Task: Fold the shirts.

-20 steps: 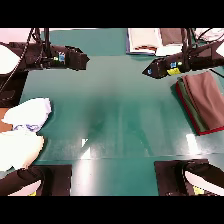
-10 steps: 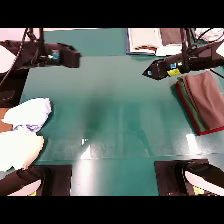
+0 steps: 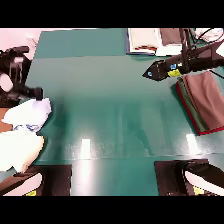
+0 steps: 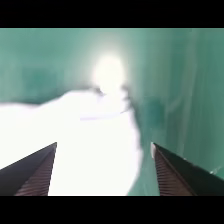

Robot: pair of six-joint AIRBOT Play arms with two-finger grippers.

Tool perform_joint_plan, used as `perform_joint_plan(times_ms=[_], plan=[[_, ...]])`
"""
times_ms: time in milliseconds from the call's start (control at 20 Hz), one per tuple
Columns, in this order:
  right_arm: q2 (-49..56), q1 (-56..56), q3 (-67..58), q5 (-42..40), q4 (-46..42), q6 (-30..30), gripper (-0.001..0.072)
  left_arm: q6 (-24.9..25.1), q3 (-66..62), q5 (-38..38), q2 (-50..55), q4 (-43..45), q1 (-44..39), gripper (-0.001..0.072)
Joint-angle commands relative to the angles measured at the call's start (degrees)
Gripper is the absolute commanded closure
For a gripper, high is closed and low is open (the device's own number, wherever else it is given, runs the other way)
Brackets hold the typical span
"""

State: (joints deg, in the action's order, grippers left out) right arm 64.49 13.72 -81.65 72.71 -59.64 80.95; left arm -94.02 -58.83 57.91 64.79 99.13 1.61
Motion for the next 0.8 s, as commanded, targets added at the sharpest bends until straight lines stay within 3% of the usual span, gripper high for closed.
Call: perform_joint_plan(times_ms=[0,100,150,250,300,500,750], plan=[[0.0,0.0,0.0,-0.3,0.0,0.0,0.0693,-1.3,9.7,-7.1,1.0,1.0,4.3,-0.0010],[0.0,0.0,0.0,-0.9,0.0,0.0,0.0692,-1.7,10.3,-7.4,2.1,0.9,4.3,-0.0009],[0.0,0.0,0.0,-1.2,0.0,0.0,0.0693,-2.0,10.1,-7.5,2.1,0.9,4.3,0.0033],[0.0,0.0,0.0,-1.8,0.0,0.0,0.0692,-2.0,8.1,-5.9,2.0,0.9,4.3,0.0602],[-0.2,0.0,0.0,-2.4,0.0,0.0,0.0692,-1.8,6.1,-4.3,2.0,1.0,4.3,0.0671],[-2.3,0.0,-3.0,-4.2,-0.6,0.0,0.0693,1.8,-8.4,2.1,-1.2,0.8,1.8,0.0679],[-2.9,0.0,-15.3,-4.4,-6.6,0.1,0.0693,3.0,-28.7,2.2,-9.6,0.9,-12.0,0.0680]])
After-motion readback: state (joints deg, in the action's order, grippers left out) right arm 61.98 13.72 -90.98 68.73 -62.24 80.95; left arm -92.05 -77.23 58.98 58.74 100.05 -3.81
